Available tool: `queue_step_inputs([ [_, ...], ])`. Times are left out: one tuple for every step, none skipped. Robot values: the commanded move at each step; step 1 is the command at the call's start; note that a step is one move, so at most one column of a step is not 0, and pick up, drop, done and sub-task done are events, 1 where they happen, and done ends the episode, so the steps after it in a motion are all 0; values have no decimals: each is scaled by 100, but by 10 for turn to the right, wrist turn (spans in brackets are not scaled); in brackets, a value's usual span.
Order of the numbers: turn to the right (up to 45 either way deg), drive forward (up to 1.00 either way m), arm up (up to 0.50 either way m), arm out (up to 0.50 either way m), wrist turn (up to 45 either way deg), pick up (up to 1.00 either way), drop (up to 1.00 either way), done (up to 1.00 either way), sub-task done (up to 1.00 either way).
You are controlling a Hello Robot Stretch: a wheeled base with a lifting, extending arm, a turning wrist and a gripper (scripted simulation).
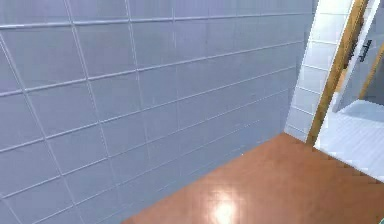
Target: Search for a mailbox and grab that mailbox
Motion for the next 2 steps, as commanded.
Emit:
queue_step_inputs([
  [-390,0,0,0,0,0,0,0,0],
  [0,5,0,0,0,0,0,0,0],
])
